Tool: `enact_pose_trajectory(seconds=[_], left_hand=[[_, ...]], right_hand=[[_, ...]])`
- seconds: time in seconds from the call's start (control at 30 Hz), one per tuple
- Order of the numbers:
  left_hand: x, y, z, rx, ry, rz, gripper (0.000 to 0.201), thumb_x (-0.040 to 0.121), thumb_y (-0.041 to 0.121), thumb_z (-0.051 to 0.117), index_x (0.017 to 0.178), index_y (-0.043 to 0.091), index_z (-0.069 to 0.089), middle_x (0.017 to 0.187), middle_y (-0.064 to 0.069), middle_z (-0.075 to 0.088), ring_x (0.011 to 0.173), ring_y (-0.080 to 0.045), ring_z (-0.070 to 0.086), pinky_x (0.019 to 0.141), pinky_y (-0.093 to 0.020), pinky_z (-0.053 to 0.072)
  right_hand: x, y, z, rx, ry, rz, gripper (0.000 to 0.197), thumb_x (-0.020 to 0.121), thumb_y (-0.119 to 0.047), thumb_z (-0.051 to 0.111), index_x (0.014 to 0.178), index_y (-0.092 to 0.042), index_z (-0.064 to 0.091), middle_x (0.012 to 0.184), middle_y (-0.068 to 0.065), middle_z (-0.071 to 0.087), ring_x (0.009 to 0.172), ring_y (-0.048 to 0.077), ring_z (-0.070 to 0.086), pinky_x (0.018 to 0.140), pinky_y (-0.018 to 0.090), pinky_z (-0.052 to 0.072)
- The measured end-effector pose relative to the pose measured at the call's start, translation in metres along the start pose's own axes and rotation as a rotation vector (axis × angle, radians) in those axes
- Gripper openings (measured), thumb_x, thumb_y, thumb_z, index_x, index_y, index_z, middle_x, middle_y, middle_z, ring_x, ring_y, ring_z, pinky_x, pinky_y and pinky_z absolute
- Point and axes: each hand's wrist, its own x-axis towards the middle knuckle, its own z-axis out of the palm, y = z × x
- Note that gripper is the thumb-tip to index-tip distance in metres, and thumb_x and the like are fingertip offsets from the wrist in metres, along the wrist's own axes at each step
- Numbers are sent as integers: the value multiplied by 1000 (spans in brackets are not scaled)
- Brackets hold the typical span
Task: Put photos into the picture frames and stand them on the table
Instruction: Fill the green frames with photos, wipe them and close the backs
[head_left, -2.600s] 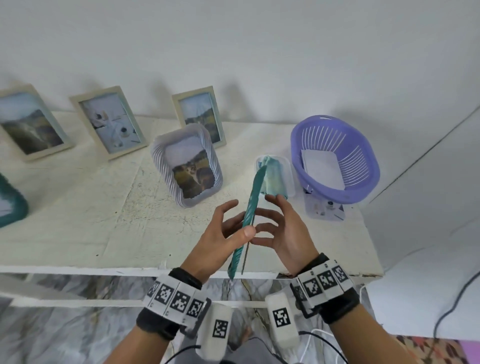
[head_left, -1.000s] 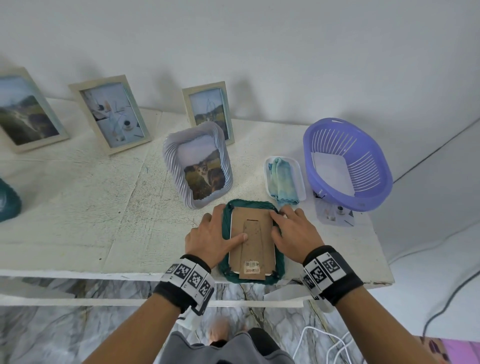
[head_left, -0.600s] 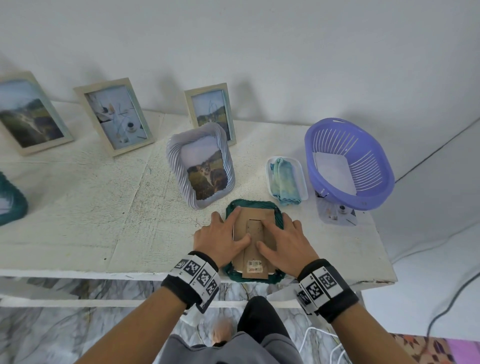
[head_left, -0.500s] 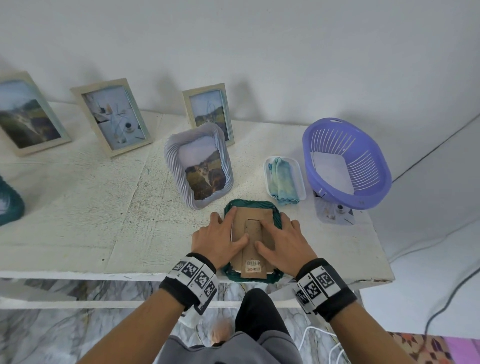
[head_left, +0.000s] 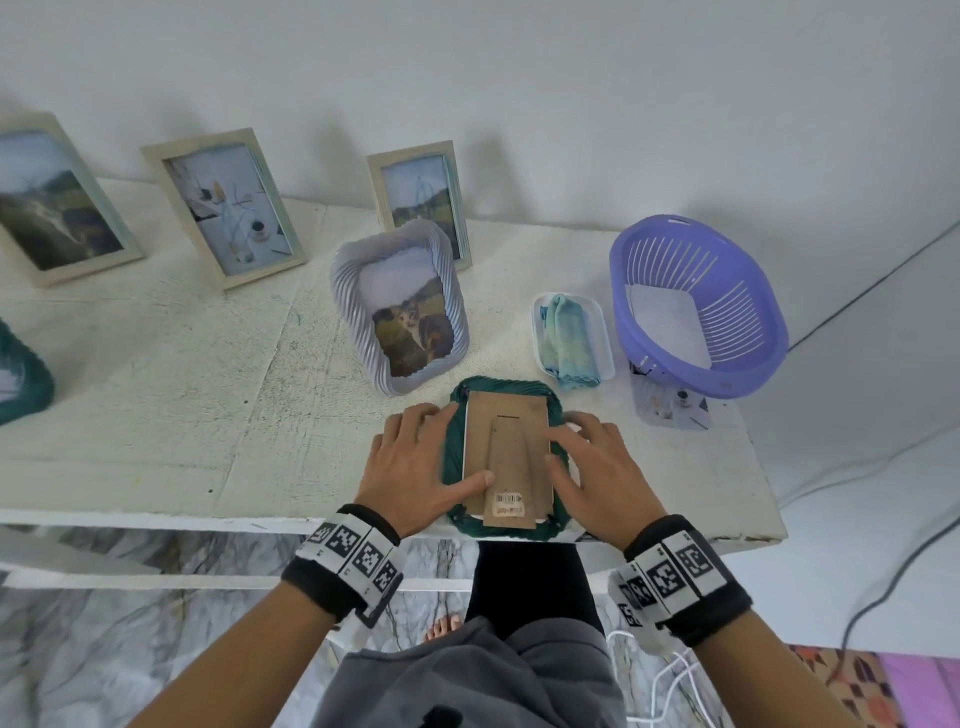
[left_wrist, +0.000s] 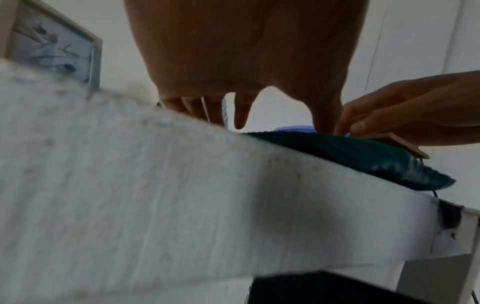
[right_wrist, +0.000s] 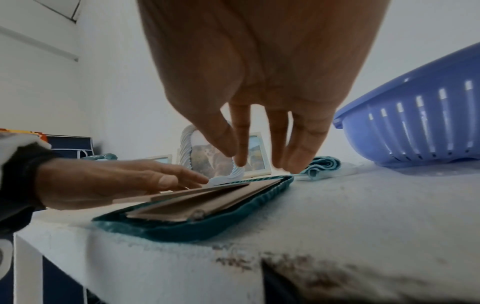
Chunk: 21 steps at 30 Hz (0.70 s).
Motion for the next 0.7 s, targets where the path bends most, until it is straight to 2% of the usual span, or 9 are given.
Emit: enact_pose_trajectory(seconds=[0.07, 0.1, 0.17, 0.23, 0.3, 0.4, 0.57, 0.7], left_hand=[[-4, -4, 5, -27, -15, 12, 111, 63, 95, 31, 151, 28, 27, 153, -1, 28, 140, -21, 23, 113, -43, 26], [-5, -6, 8, -36, -19, 14, 114, 62, 97, 28, 152, 27, 26, 156, -1, 25, 144, -21, 19, 116, -43, 21], [-6, -6, 14, -36, -7, 13, 114, 63, 97, 28, 153, 26, 25, 159, -3, 23, 147, -22, 15, 118, -43, 15], [-6, -6, 16, -27, 10, 12, 111, 65, 93, 34, 153, 25, 25, 159, -4, 24, 148, -23, 15, 119, -42, 12], [-6, -6, 17, -19, 15, 10, 110, 66, 91, 36, 153, 25, 25, 159, -4, 24, 149, -23, 14, 120, -41, 10], [-7, -8, 17, 1, 18, 13, 109, 67, 91, 35, 154, 26, 24, 160, -3, 23, 149, -22, 13, 120, -39, 8], [-8, -7, 16, 7, 17, 17, 109, 67, 91, 34, 154, 25, 24, 160, -3, 23, 148, -21, 13, 120, -39, 8], [-8, -6, 15, 5, 17, 15, 109, 67, 91, 34, 153, 25, 25, 160, -3, 23, 148, -21, 13, 120, -39, 8]], right_hand=[[-11, 9, -1, 48, -39, -112, 24, 93, -15, 46, 109, -15, 64, 118, 6, 60, 102, 28, 50, 88, 37, 46], [-16, 12, -1, 51, -81, -155, 27, 90, -13, 44, 107, -15, 65, 116, 6, 63, 101, 28, 51, 88, 37, 47], [-24, 16, -2, 30, -145, -199, 34, 86, -12, 42, 106, -19, 69, 126, 8, 61, 108, 30, 50, 92, 33, 44], [-29, 19, -1, 11, -184, -217, 40, 83, -11, 42, 105, -26, 72, 136, 11, 55, 115, 32, 47, 95, 36, 42], [-30, 21, 1, -13, -209, -232, 43, 83, -14, 38, 104, -29, 72, 138, 13, 53, 116, 33, 47, 93, 40, 47], [-29, 23, 2, -38, -207, -250, 43, 81, -20, 34, 96, -28, 73, 132, 14, 58, 106, 34, 51, 87, 41, 51], [-22, 21, 6, -71, -160, -279, 42, 81, -21, 30, 85, -20, 72, 121, 15, 61, 100, 34, 51, 84, 39, 51], [-20, 19, 12, -49, -115, -248, 37, 83, -24, 30, 73, -14, 65, 114, 12, 61, 98, 32, 50, 78, 41, 53]])
